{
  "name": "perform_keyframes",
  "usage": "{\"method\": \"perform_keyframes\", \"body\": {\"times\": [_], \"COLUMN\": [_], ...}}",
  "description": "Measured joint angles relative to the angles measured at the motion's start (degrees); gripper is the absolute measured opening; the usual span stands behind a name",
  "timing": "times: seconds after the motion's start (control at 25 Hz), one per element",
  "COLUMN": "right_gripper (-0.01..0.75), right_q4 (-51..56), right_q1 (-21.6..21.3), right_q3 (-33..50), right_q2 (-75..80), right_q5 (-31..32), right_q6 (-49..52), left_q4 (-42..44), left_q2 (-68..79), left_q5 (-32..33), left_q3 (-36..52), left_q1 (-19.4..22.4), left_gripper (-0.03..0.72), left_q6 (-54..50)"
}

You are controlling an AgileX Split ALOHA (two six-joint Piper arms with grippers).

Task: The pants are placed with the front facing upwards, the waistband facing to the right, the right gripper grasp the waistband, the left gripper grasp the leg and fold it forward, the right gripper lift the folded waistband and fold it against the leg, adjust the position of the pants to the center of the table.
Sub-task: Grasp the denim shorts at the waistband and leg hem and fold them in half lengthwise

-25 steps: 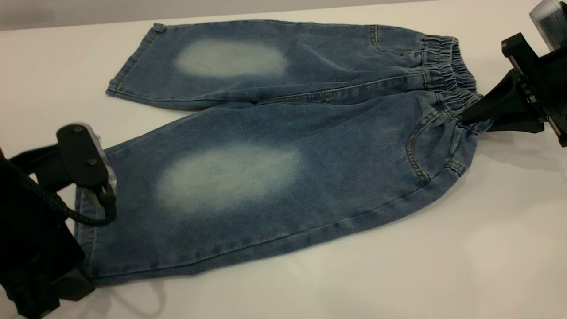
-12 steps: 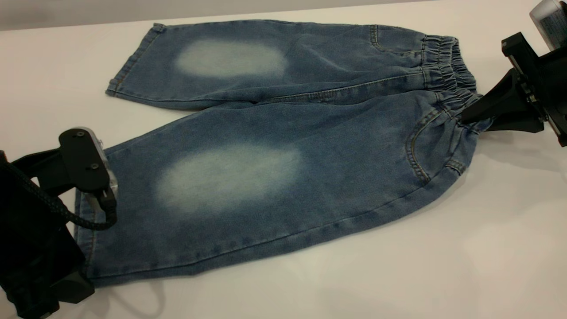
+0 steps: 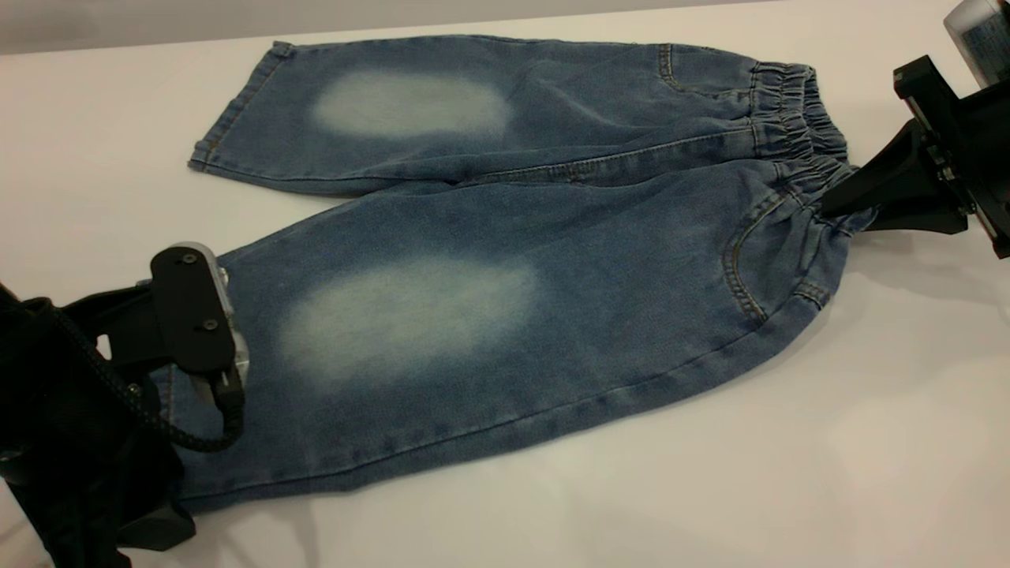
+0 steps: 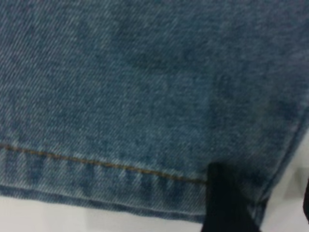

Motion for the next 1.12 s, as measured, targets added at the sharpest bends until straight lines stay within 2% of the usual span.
{"method": "perform_keyframes", "body": {"times": [0.44,0.76,1.12], "right_gripper": [0.055,0.055,0.055], "right_q4": [0.35,0.79,0.95], "right_q1": [0.00,0.00,0.00], "right_q3": [0.00,0.00,0.00], "right_q2": [0.00,0.00,0.00], "right_q5": [1.19,1.30,2.32], "right_q6": [-0.25,-0.25,-0.25], "left_q4": [0.00,0.00,0.00], "left_q2": [0.15,0.15,2.57], "left_q5": [-5.20,-1.06,-2.78], "left_q3": [0.00,0.00,0.00], "left_q1": [0.00,0.00,0.00], "left_gripper": [0.372,0.372,0.350], "left_q6": [-0.78,-0.73,-1.15]}}
